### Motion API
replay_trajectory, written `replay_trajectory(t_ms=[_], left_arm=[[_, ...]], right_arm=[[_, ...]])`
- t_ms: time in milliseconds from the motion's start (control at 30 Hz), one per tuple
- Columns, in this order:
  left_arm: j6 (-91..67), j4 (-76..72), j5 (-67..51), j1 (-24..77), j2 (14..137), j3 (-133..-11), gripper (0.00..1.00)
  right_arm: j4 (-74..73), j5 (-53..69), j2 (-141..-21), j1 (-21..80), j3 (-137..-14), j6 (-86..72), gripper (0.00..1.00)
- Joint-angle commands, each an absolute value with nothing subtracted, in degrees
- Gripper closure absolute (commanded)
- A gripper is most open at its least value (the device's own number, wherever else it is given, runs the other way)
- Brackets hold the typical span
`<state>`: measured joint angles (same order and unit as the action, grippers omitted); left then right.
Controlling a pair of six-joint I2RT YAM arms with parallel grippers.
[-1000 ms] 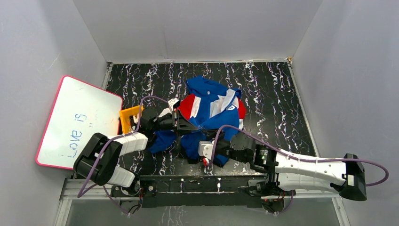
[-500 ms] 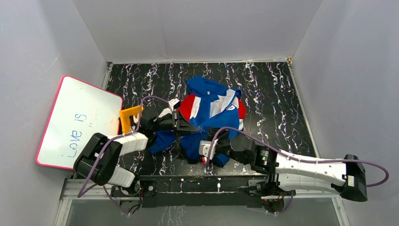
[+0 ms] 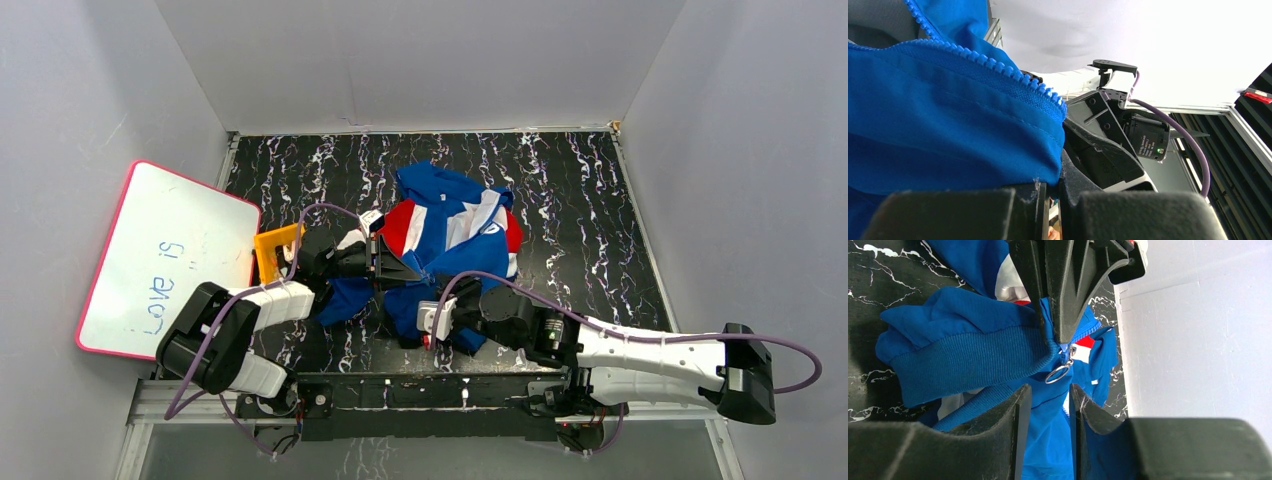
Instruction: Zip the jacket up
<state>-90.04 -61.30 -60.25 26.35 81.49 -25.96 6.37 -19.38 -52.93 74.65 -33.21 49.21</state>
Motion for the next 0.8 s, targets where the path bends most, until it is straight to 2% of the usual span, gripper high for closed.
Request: replay_trajectory(t_ms=[0, 500, 667, 767], left_arm=[[-89.76, -63.12, -61.96, 25.99, 79.92, -26.89, 1.00], [-89.82, -63.06, -62.18, 26.37, 78.98, -26.08, 1.00], [-89.74, -63.03, -62.57, 26.45, 78.27, -26.04, 1.00], [-89.52, -63.09, -62.58, 26.63, 78.09, -25.78, 1.00]], right_arm=[[11.96, -19.78, -53.76, 74.88, -34.11, 47.75, 0.60], [16.60, -20.47, -56.97, 74.64, -33.31, 47.76, 0.69], [16.45, -20.82, -56.68, 74.27, -33.31, 47.44, 0.76], [16.11, -21.53, -56.26, 74.21, -33.61, 47.13, 0.85]])
